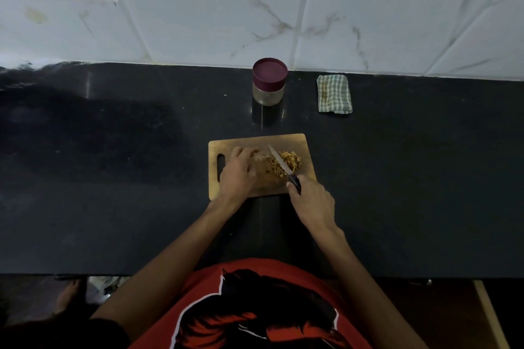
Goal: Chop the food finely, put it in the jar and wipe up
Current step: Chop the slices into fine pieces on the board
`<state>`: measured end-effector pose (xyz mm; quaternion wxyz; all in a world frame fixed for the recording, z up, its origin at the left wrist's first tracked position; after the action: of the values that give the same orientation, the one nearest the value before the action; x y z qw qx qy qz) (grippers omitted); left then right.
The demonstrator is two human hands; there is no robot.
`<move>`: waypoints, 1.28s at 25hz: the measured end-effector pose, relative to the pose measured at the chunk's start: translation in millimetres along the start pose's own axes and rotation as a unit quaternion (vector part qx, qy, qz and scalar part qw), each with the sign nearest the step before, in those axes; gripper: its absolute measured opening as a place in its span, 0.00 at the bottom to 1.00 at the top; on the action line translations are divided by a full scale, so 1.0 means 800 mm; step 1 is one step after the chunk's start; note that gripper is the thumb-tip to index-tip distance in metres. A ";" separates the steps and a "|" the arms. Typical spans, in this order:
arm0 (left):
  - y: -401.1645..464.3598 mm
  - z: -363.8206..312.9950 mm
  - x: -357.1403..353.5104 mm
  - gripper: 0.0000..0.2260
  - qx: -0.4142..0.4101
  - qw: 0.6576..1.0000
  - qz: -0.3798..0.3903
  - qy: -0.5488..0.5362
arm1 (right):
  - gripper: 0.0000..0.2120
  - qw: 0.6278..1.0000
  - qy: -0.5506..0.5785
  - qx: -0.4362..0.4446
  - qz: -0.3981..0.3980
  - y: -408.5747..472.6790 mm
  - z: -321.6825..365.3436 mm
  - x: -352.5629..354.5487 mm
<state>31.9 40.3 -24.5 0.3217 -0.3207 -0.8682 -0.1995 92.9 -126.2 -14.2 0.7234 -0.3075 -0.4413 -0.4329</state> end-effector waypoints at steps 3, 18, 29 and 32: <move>-0.012 -0.019 0.001 0.23 -0.063 0.997 0.011 0.036 | 0.09 1.000 0.002 0.004 -0.001 0.000 -0.007 0.001; -0.005 -0.070 -0.052 0.26 -0.086 0.981 0.081 0.156 | 0.06 0.986 0.146 -0.079 0.006 0.037 -0.103 0.020; 0.020 -0.095 -0.096 0.24 -0.111 0.974 0.103 0.169 | 0.13 0.979 0.122 -0.159 -0.021 0.116 -0.158 0.029; 0.023 -0.098 -0.100 0.24 -0.109 0.974 0.113 0.165 | 0.13 0.981 0.102 -0.162 -0.021 0.119 -0.161 0.027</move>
<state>125.4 -23.8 -21.1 0.4441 -0.4122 -0.7343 -0.3061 231.5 -198.7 -54.5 0.6958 -0.3658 -0.2952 -0.5430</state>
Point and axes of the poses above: each hand's wrist, its own y-axis towards the middle knuckle, its own x-axis out of the back of the hand, z = x × y, the point moved 5 cm from there along y, towards the middle knuckle, and after that the axes turned 12 degrees about -z, right-handed, at the moved point
